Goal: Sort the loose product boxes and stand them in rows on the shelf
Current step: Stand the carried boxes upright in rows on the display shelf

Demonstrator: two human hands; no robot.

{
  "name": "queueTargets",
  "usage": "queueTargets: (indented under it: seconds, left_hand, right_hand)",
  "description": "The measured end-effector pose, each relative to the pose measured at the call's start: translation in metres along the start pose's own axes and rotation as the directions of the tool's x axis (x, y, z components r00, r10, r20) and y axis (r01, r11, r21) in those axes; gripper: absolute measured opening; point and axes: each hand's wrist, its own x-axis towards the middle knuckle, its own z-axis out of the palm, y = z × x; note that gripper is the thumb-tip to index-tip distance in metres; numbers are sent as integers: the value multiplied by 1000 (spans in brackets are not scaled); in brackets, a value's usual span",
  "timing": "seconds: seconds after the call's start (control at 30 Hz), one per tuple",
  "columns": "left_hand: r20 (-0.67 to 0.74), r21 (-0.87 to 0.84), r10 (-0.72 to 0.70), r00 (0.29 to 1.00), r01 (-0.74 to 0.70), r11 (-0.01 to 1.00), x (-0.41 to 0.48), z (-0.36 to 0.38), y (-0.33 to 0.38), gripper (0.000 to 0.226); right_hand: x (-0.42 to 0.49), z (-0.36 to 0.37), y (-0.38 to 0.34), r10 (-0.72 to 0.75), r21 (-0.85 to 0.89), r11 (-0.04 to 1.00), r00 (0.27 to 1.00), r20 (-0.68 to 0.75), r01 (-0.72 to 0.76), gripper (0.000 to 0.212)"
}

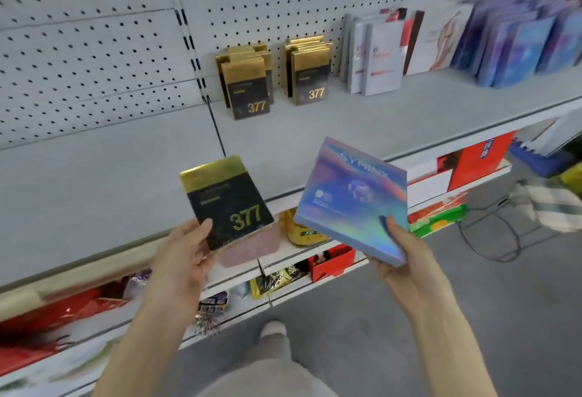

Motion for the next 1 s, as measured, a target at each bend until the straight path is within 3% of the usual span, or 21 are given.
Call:
queueTargets:
  seconds: [0.13,0.27,0.43,0.57,0.73,0.87,1.0]
  left_hand:
    - [45,179,81,996,-88,980,17,44,2,22]
    - [141,424,323,936,-352,835,68,99,6,32]
    - [241,489,463,853,-519,701,158,186,9,30]
    - [280,503,465,840,-541,674,224,247,8,29]
    - [275,480,475,836,-547,685,279,281,6,27]
    - [230,587,572,787,-581,564,291,288,3,29]
    - [155,617,646,748,-584,528,296,292,-2,23]
  right_hand:
    - [33,-12,-25,-78,-81,993,996,36,81,28]
    - [80,-15,-61,-172,-289,938,981,88,191,74]
    - [151,-19,-119,-205,-313,929,979,14,199,61]
    - [200,-16,-151,-227,-398,893,974,10,212,86]
    - [241,-9,-168,-189,-316,931,982,14,183,50]
    - [262,-6,-176,-171,-325,931,985,17,168,56]
    - [279,-7,-181,-170,-327,931,985,9,163,48]
